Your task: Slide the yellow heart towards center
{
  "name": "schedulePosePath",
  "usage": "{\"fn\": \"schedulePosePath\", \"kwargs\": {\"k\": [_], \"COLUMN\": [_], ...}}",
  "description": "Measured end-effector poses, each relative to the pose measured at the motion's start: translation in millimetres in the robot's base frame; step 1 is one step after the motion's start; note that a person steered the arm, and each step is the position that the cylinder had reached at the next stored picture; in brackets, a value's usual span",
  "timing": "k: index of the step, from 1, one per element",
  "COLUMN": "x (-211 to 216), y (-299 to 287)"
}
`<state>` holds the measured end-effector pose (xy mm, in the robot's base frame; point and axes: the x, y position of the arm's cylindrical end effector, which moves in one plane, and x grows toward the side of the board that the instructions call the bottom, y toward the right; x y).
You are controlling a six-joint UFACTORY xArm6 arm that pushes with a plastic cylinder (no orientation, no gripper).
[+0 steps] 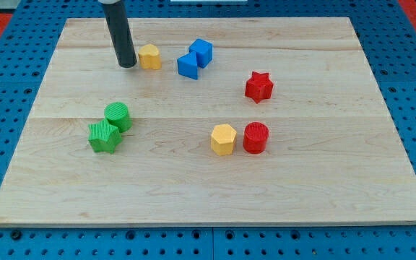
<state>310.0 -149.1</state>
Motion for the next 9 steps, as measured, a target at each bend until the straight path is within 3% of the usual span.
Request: {"fn": "schedulePosePath", "kwargs": {"k": [3,5,9], "x": [-50,-50,-9], "y": [15,35,34]}}
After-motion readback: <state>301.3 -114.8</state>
